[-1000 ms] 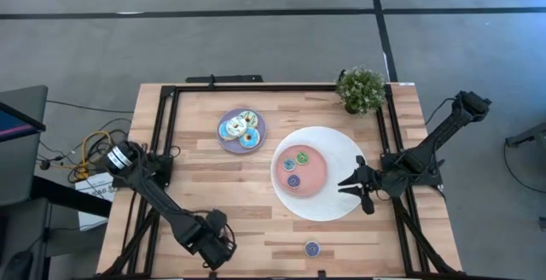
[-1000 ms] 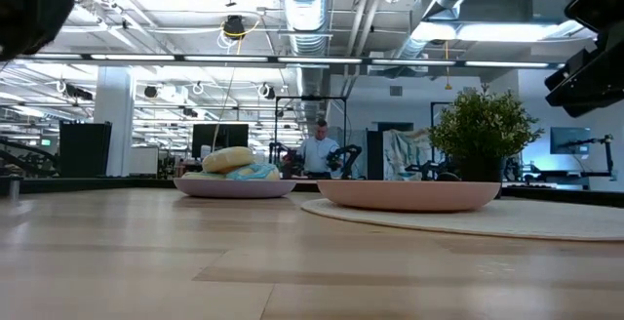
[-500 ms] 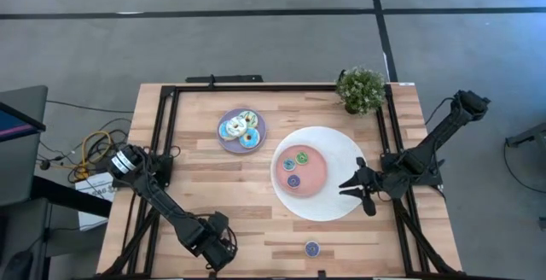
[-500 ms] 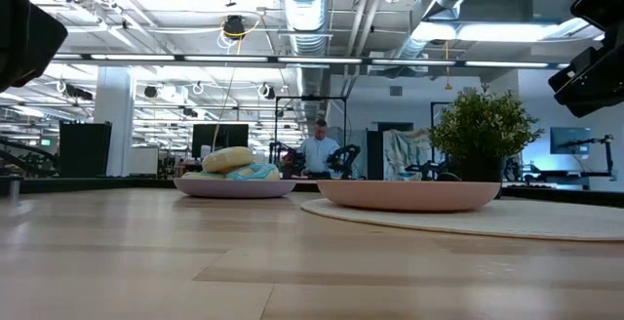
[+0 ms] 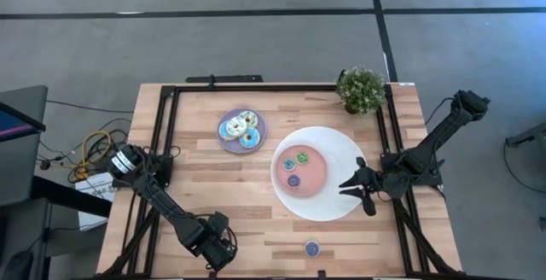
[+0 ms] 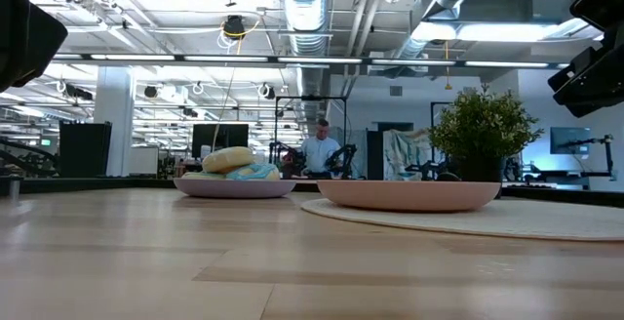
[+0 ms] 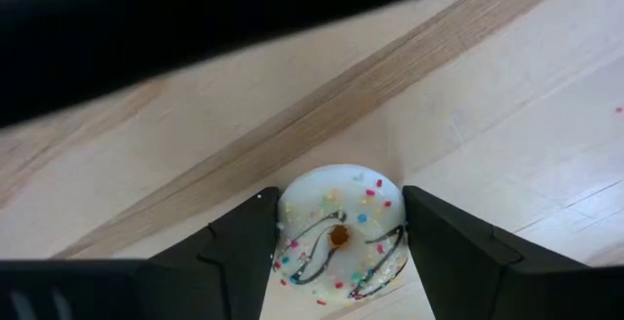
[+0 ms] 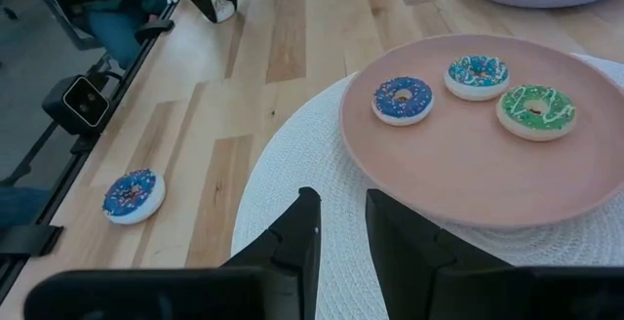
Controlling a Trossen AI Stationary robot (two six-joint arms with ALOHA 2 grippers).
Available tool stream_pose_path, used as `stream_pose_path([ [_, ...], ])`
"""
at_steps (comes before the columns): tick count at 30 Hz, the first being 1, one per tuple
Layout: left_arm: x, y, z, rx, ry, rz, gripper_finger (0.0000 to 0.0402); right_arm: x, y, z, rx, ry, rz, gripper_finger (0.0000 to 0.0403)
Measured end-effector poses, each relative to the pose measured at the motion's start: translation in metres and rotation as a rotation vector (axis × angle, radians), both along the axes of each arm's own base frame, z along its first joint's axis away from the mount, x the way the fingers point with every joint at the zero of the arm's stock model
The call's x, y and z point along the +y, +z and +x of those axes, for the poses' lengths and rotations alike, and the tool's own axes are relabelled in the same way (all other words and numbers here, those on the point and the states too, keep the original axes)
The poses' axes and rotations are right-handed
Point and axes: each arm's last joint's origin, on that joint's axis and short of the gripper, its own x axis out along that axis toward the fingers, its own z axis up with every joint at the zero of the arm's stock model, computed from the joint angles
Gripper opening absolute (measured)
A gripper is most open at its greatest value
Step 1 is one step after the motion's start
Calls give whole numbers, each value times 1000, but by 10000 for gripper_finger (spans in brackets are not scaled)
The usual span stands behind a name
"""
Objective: Pick & Place donuts
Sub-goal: Put the small white donut on the pink plate
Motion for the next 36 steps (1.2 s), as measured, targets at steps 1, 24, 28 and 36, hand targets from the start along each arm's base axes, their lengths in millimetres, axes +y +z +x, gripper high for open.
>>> stream_pose_path([
  [1, 0, 0, 0, 0, 0, 0, 208, 0, 0, 0, 0, 0, 0, 75],
  [24, 18, 7, 22, -16, -78, 18, 147, 0, 0, 0, 0, -1, 2, 75],
  [28, 35, 24, 45, -58, -153, 57, 147, 0, 0, 0, 0, -1, 2, 75],
  [36, 96, 79, 115, -326, -325, 294, 147, 0, 0, 0, 0, 0, 2, 75],
])
